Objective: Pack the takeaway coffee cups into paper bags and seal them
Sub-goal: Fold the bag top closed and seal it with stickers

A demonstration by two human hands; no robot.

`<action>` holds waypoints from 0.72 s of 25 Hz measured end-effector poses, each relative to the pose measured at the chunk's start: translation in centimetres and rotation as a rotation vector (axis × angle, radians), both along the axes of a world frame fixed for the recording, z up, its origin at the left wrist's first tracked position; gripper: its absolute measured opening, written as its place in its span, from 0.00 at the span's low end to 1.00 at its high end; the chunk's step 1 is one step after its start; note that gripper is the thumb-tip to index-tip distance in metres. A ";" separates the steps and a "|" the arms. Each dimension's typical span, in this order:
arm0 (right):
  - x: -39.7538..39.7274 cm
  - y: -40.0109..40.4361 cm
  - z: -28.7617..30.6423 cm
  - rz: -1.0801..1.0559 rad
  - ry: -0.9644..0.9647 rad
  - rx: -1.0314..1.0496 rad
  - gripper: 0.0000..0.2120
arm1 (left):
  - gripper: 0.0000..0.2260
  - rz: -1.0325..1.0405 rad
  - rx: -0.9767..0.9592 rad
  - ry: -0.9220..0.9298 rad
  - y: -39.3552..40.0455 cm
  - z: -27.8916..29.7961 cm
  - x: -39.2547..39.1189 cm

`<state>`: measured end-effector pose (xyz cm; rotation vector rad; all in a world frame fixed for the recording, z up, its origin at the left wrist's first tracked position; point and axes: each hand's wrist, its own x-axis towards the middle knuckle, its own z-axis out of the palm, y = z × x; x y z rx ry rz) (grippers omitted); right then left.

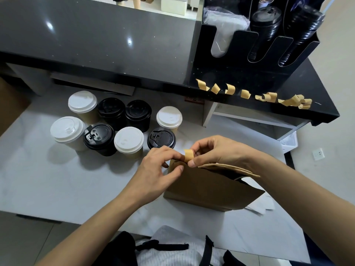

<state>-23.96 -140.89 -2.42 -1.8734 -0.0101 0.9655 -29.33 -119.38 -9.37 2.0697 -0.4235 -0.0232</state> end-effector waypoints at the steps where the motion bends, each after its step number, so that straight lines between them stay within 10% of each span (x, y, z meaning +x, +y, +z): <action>1: -0.1 0.0 0.0 0.001 -0.004 0.000 0.08 | 0.08 0.002 -0.005 0.002 0.0 0.0 0.0; 11: -0.2 0.6 -0.3 -0.063 -0.216 -0.167 0.07 | 0.19 0.018 -0.006 0.041 0.2 0.5 -0.4; 18: -0.1 1.0 -0.2 0.048 -0.198 -0.262 0.07 | 0.08 -0.007 0.017 0.034 0.4 -0.2 -0.4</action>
